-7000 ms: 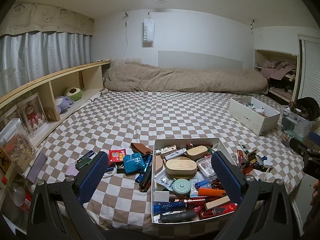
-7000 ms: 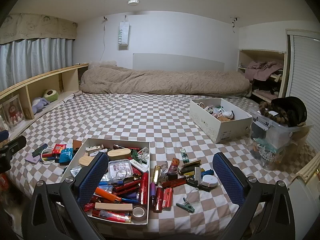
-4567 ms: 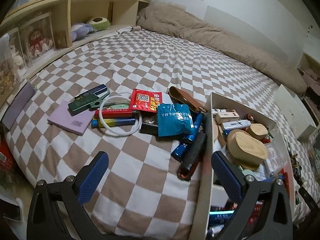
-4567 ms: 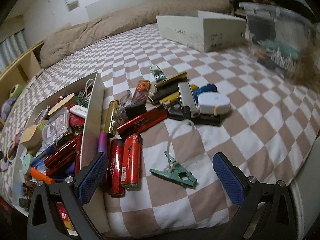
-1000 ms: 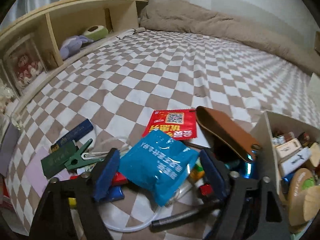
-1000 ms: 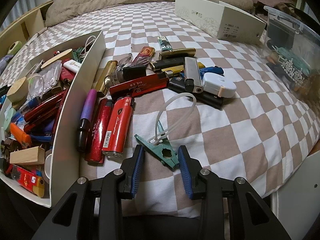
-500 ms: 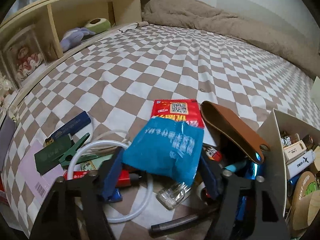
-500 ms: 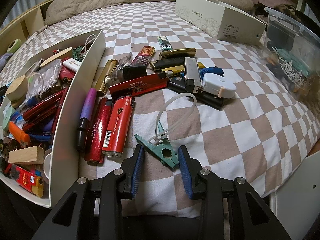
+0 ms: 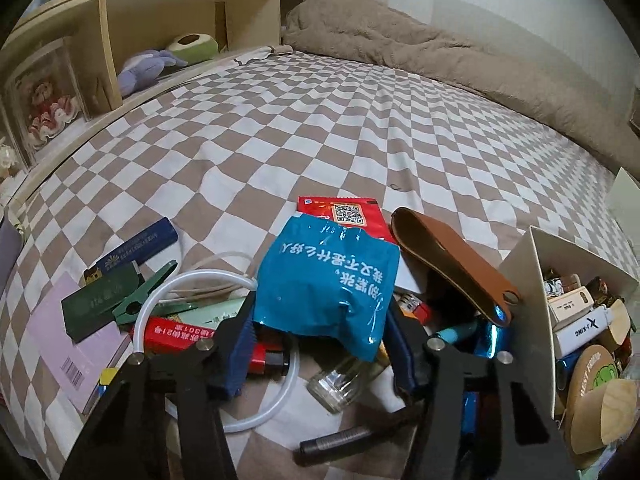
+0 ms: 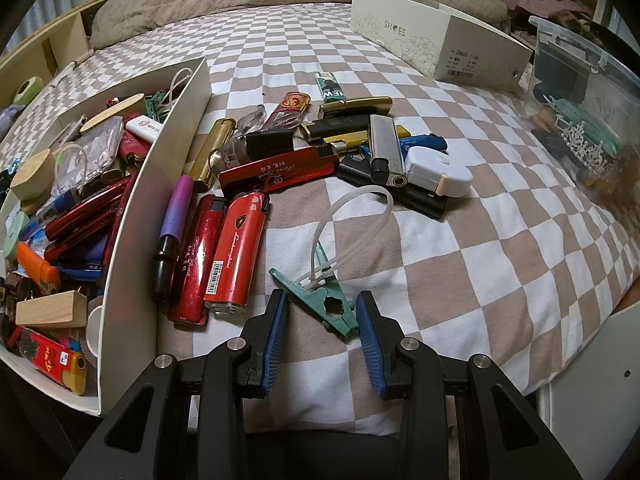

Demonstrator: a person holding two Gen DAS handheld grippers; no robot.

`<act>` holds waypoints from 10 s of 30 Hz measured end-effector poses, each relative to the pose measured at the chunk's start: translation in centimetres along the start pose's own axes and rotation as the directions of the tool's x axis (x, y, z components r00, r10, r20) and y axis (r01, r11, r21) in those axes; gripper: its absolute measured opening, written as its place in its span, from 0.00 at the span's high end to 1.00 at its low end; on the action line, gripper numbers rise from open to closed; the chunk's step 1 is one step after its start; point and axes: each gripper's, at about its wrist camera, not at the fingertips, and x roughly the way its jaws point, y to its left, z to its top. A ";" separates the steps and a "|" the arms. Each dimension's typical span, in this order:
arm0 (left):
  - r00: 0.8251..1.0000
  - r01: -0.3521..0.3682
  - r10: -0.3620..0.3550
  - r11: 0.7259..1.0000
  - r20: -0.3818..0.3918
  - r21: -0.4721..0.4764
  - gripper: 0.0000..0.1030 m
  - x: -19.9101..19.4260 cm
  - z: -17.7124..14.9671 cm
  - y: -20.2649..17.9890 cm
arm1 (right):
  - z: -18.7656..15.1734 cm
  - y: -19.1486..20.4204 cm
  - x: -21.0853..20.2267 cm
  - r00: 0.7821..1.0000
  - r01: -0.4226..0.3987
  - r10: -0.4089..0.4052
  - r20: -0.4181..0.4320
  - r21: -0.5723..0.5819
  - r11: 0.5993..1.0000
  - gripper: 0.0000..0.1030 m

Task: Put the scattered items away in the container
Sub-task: 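Close left tool on the blue plastic packet while right tool holds the clothespin, then lift blue packet with left tool and clothespin with right tool toward tray, then open right tool dropping clothespin into tray while left tool lowers packet over tray, then open left tool releasing blue packet into tray while right tool withdraws, then withdraw both tools up and away from the white tray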

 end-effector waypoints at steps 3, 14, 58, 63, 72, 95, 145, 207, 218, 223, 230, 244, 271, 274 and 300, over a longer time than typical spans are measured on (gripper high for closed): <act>1.000 -0.024 0.024 0.999 0.010 0.028 0.23 -0.2 0.0 -0.4 | 0.0 0.0 0.0 1.000 0.000 0.000 0.000 0.000 1.000 0.65; 0.998 -0.037 0.034 0.997 0.052 0.061 0.21 -0.4 0.9 -1.3 | 0.0 0.0 0.0 1.000 0.002 -0.002 0.000 -0.001 1.000 0.65; 0.988 0.121 -0.119 0.992 0.095 -0.019 0.46 -4.5 0.9 -0.7 | -0.2 0.2 -0.4 1.000 0.005 -0.005 0.021 0.000 1.000 0.65; 0.981 0.167 -0.166 0.986 0.105 0.001 0.46 -5.8 0.4 -2.1 | -0.2 0.7 -0.8 0.999 0.000 0.001 0.043 -0.017 1.000 0.75; 0.965 0.229 -0.231 0.973 0.121 0.036 0.46 -7.5 -0.1 -3.8 | -0.2 0.7 -1.1 0.997 -0.029 0.030 0.064 -0.014 0.999 0.83; 0.961 0.254 -0.260 0.964 0.090 0.079 0.46 -7.3 -0.8 -5.3 | 2.2 1.1 1.3 0.997 -0.049 0.047 -0.062 -0.026 0.998 0.67; 0.873 0.461 -0.473 0.880 0.120 0.115 0.46 -10.7 -0.6 -7.4 | 16.8 14.6 -0.7 0.972 -0.122 0.170 0.165 -0.266 0.956 0.73; 0.890 0.455 -0.430 0.861 -0.151 0.228 0.10 -11.3 -4.0 -25.4 | 13.8 -0.5 -5.6 0.762 -0.577 0.518 0.388 0.045 0.816 0.21; 0.907 0.422 -0.407 0.877 -0.111 0.229 0.10 -12.7 -4.1 -23.6 | 13.6 -0.1 -6.7 0.754 -0.580 0.523 0.397 0.029 0.814 0.21; 0.910 0.413 -0.407 0.886 -0.075 0.211 0.06 -14.2 -3.7 -21.8 | 13.2 0.7 -8.5 0.755 -0.563 0.518 0.403 -0.008 0.827 0.21; 0.919 0.385 -0.393 0.900 -0.001 0.202 0.00 -17.2 -3.0 -18.9 | 12.0 2.2 -12.1 0.745 -0.538 0.509 0.432 -0.064 0.841 0.21; 0.930 0.327 -0.352 0.923 0.102 0.201 0.00 -22.5 -3.2 -13.9 | 8.4 4.0 -15.1 0.780 -0.470 0.467 0.416 -0.103 0.877 0.21; 0.935 0.267 -0.298 0.949 0.191 0.170 0.00 -26.2 -4.7 -6.6 | 3.5 5.6 -15.8 0.874 -0.221 0.247 0.418 -0.109 0.969 0.00; 0.934 0.264 -0.294 0.951 0.201 0.162 0.00 -26.4 -4.8 -6.0 | 3.5 5.6 -15.9 0.874 -0.221 0.243 0.421 -0.102 0.970 0.00; 0.951 0.207 -0.228 0.971 0.208 0.117 0.00 -23.0 -2.5 0.7 | 4.6 -3.2 -13.7 0.879 -0.212 0.156 0.451 0.076 0.974 0.00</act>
